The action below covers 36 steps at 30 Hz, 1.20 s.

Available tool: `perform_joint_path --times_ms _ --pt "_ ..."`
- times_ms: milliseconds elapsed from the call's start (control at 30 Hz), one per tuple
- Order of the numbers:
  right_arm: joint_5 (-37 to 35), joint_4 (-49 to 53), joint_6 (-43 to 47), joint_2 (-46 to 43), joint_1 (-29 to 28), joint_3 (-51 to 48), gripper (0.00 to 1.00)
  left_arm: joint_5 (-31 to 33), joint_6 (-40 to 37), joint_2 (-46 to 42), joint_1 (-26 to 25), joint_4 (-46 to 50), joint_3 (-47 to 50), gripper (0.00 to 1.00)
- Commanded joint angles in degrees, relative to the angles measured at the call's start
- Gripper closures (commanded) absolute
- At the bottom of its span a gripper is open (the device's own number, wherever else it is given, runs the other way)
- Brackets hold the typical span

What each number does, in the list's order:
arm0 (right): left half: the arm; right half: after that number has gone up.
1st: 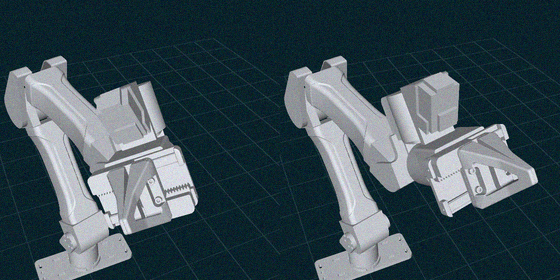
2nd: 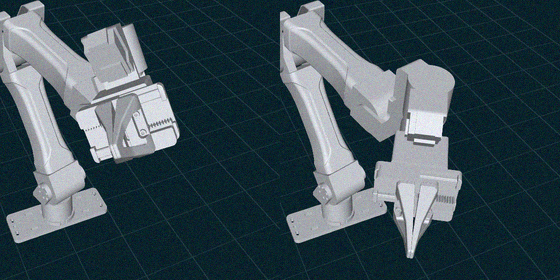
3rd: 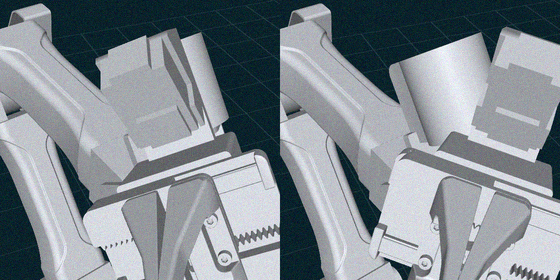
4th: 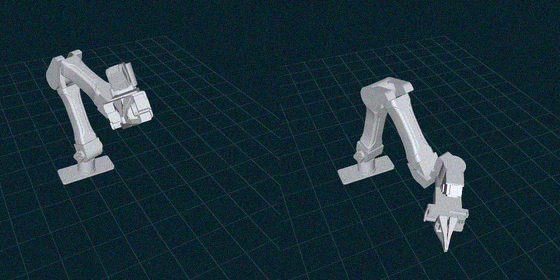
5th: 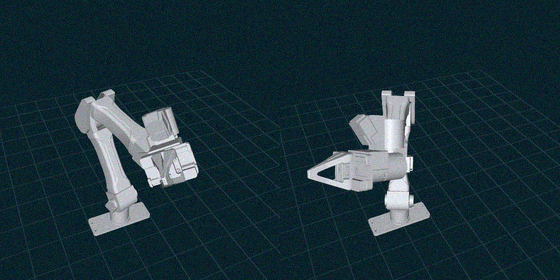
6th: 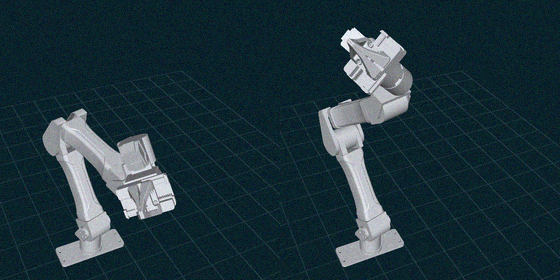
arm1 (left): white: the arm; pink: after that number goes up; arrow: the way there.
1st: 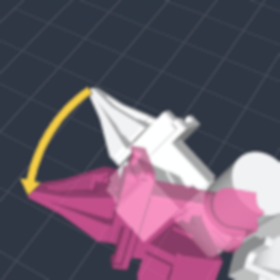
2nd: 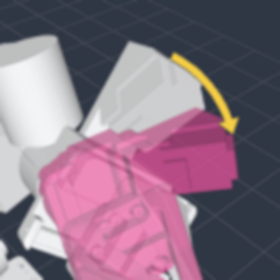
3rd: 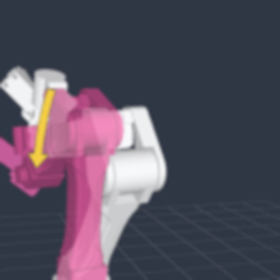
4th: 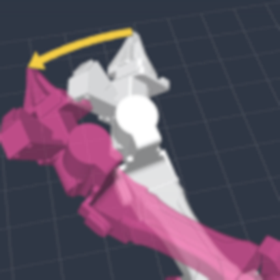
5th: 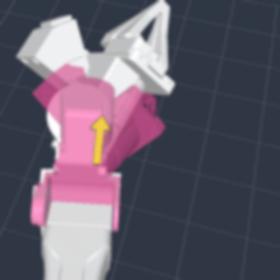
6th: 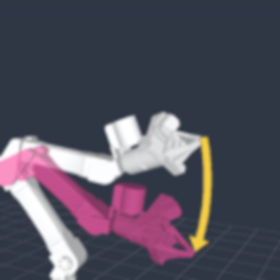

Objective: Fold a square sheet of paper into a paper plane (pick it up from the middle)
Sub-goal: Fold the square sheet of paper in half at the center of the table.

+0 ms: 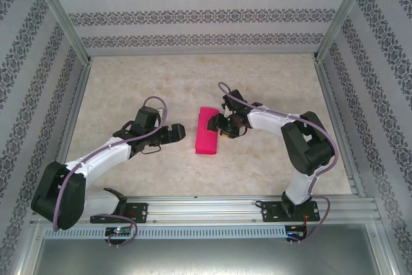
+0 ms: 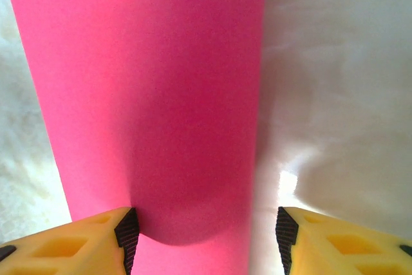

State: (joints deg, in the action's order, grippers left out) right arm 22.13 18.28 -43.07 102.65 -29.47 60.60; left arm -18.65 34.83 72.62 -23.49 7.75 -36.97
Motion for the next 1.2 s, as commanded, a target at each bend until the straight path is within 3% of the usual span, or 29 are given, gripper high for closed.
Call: perform_joint_path --times_ms 0,533,1167 --pt "-3.83 5.06 1.83 1.54 -0.21 2.47 0.39 -3.29 -0.59 1.34 0.70 -2.81 -1.96 0.09" --pt "-6.12 10.48 3.44 6.73 -2.33 7.81 0.30 -2.58 -0.55 1.99 0.68 -2.50 -2.10 0.09" --pt "-11.23 20.38 5.22 12.73 -3.66 13.85 0.28 -2.62 -0.47 2.48 0.72 -2.52 -2.30 0.09"
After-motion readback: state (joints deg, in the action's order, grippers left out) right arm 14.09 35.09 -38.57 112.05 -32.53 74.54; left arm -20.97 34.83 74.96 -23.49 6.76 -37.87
